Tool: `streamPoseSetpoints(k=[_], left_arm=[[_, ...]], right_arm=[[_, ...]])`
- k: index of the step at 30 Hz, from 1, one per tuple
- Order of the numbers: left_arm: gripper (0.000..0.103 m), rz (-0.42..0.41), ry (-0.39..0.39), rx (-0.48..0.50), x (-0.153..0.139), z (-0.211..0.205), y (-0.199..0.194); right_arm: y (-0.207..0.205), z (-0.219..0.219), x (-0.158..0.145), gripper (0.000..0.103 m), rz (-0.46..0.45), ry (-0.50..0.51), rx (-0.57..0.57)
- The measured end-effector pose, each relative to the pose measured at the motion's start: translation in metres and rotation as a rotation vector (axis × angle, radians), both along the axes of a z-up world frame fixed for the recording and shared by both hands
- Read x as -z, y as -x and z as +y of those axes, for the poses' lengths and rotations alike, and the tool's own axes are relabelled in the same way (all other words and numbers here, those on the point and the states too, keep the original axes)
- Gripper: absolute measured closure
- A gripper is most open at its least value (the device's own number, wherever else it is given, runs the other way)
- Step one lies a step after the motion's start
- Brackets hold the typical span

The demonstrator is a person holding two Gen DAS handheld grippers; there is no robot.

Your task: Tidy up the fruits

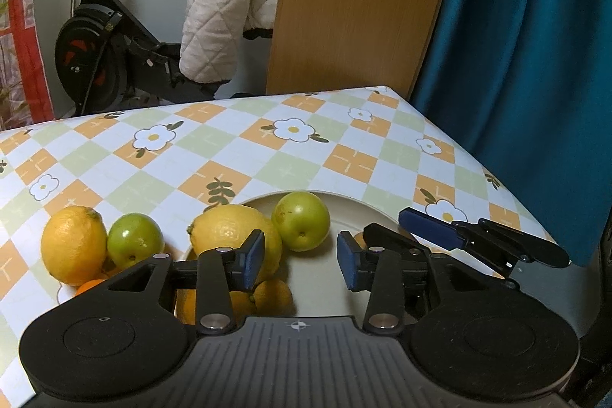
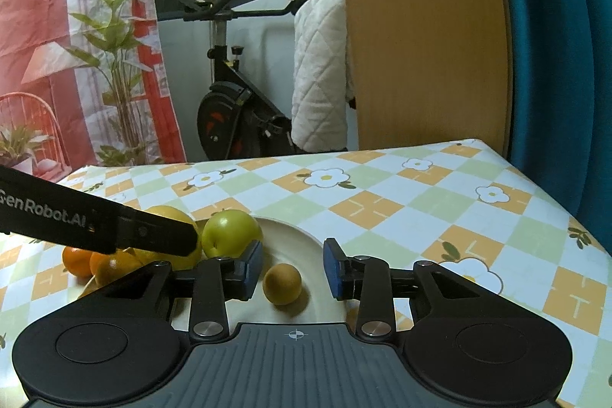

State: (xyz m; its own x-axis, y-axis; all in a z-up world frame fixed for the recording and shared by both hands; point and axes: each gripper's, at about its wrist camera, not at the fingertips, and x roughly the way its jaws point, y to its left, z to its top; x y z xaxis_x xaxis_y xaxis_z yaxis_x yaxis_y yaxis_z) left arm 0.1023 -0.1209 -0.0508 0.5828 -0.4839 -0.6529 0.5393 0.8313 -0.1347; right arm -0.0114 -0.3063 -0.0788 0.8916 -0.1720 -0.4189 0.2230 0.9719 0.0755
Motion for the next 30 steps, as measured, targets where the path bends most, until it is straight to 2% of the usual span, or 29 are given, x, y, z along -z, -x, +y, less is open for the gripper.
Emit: streamPoseSetpoints(k=[10, 15, 30], left_arm=[[0.059, -0.009, 0.03, -0.018, -0.01, 0.02, 0.002], [0.059, -0.013, 0.044, -0.04, -0.013, 0.033, 0.001], [0.059, -0.039, 0.062, -0.133, -0.025, 0.096, -0.008]], right_arm=[[-0.001, 0.002, -0.001, 0.071, 0.016, 0.025, 0.014], [0.001, 0.005, -0.004, 0.071, 0.032, 0.0, 0.021], [-0.007, 0.046, -0.026, 0.071, 0.044, 0.028, -0.038]])
